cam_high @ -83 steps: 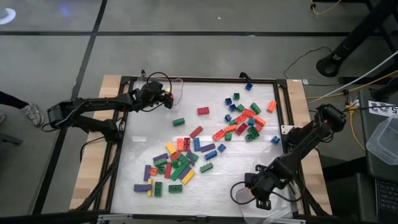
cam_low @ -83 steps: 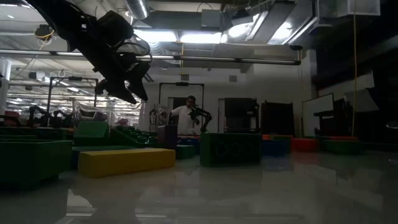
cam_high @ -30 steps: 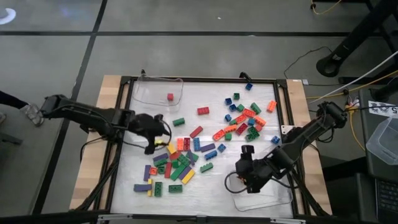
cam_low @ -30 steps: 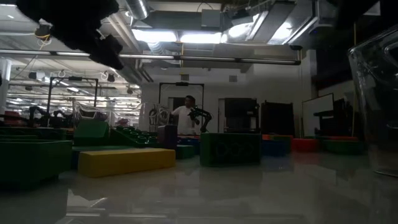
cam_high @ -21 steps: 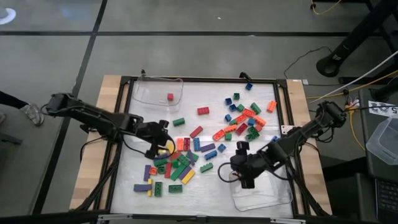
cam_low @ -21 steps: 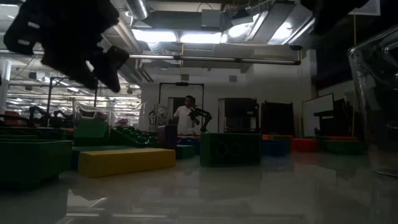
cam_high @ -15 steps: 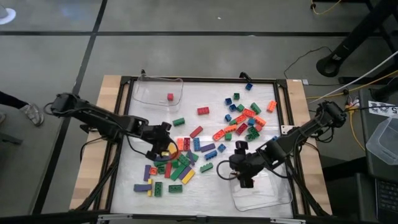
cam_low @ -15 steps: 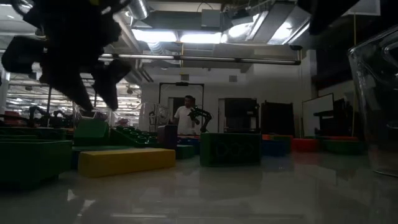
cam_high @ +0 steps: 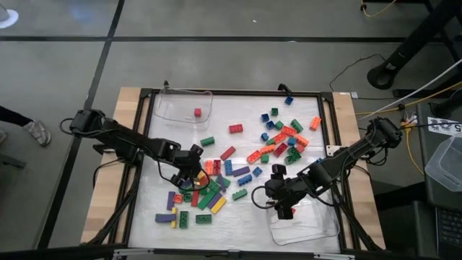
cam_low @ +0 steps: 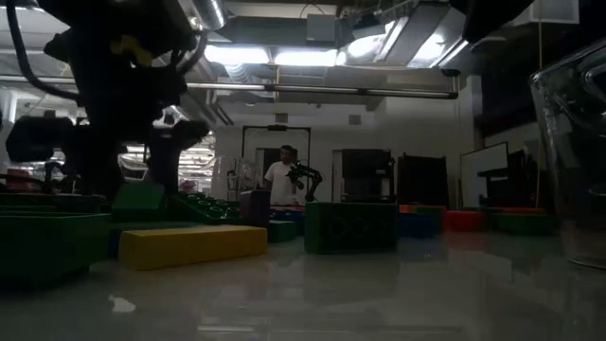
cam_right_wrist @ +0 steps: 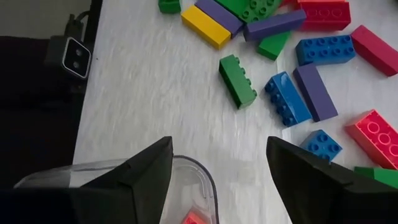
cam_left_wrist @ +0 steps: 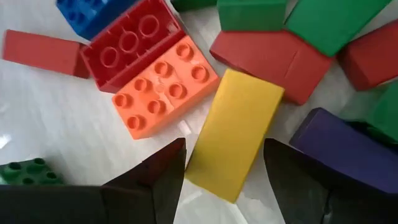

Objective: Sort blocks by size
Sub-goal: Put the rectangular yellow block into the bottom transparent bin

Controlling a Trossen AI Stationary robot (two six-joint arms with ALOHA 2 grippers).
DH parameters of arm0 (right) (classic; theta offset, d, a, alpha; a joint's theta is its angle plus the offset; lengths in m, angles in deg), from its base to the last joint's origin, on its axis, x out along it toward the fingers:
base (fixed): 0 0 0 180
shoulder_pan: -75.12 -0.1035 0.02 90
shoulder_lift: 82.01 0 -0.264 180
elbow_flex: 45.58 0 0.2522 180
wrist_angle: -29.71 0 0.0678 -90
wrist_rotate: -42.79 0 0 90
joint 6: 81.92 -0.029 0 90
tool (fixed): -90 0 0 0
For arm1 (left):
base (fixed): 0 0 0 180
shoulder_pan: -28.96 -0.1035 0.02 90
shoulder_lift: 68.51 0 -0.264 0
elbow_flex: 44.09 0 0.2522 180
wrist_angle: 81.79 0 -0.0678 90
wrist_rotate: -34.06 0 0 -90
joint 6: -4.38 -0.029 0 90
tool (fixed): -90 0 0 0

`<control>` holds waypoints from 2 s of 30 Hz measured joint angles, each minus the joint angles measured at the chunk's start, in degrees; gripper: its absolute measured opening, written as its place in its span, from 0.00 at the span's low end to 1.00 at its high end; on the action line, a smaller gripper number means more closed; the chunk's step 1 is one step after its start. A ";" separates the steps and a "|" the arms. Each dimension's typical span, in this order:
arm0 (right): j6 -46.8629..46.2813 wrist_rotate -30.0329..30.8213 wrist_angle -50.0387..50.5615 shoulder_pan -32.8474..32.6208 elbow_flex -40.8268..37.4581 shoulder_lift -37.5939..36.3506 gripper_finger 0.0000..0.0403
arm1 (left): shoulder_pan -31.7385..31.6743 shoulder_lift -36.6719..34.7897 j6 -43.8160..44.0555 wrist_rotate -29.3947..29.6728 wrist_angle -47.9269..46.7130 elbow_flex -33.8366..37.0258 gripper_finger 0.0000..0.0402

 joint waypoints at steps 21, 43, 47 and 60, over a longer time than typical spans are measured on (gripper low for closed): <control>1.22 8.83 -1.44 0.00 0.00 0.02 0.64 | 0.00 1.46 19.51 -0.05 1.29 -2.48 0.29; 10.40 24.12 -12.90 3.21 -0.07 0.07 0.64 | 0.13 1.39 24.62 -0.04 25.69 -13.07 0.31; 12.54 22.25 -16.43 6.65 -0.07 0.07 0.64 | 0.13 1.39 22.95 -0.04 27.70 -13.07 0.31; 13.70 9.48 -21.57 13.16 -0.04 2.83 0.64 | 0.13 1.42 21.33 -0.02 29.08 -13.06 0.31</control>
